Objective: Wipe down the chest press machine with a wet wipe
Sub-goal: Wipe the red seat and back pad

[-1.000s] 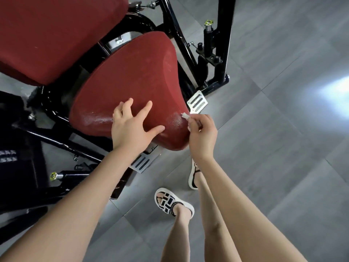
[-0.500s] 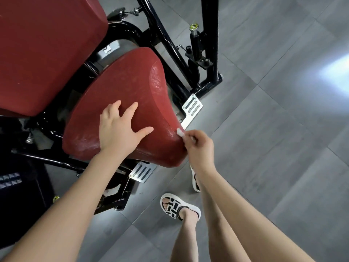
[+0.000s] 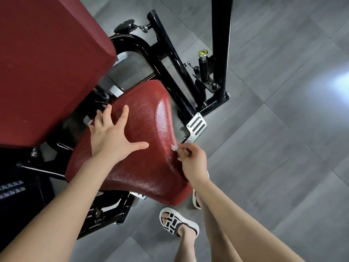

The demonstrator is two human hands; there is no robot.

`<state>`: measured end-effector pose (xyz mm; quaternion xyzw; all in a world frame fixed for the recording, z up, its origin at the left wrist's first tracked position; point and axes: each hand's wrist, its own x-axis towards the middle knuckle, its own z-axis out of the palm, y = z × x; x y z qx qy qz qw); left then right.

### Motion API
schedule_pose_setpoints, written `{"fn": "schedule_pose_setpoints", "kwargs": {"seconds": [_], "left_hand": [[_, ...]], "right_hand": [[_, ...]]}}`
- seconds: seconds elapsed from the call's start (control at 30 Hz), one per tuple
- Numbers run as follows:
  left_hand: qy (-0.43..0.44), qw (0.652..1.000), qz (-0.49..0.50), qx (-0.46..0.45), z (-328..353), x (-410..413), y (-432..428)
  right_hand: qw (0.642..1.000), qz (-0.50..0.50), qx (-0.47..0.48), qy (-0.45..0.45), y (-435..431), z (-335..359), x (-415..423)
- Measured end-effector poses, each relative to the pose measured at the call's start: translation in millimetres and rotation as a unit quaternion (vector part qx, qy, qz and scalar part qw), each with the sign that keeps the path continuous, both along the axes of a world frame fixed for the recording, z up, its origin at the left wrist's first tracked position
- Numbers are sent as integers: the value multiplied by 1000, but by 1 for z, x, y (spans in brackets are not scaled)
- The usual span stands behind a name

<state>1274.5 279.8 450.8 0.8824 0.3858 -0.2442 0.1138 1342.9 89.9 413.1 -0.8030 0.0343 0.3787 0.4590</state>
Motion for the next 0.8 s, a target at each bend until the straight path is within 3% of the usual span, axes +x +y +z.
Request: {"fn": "schedule_pose_setpoints", "kwargs": {"seconds": [0.1, 0.23, 0.37, 0.53, 0.63, 0.7, 0.8], "left_hand": [[-14, 1000, 3, 4, -2, 0, 0], [-31, 999, 16, -2, -5, -3, 1], [-31, 999, 21, -9, -4, -6, 0], [-69, 996, 53, -1, 0, -14, -19], [-64, 996, 64, 5, -2, -31, -36], [-96, 993, 61, 22, -5, -48, -41], [-111, 992, 54, 36, -11, -74, -43]], "right_hand": [[999, -45, -16, 17, 44, -27, 30], [992, 78, 22, -98, 28, -1, 9], [979, 168, 37, -107, 23, 11, 17], [991, 54, 17, -124, 113, -10, 99], [987, 74, -34, -136, 152, -20, 120], [965, 151, -67, -203, 161, -19, 111], [910, 283, -41, -300, 158, -7, 96]]}}
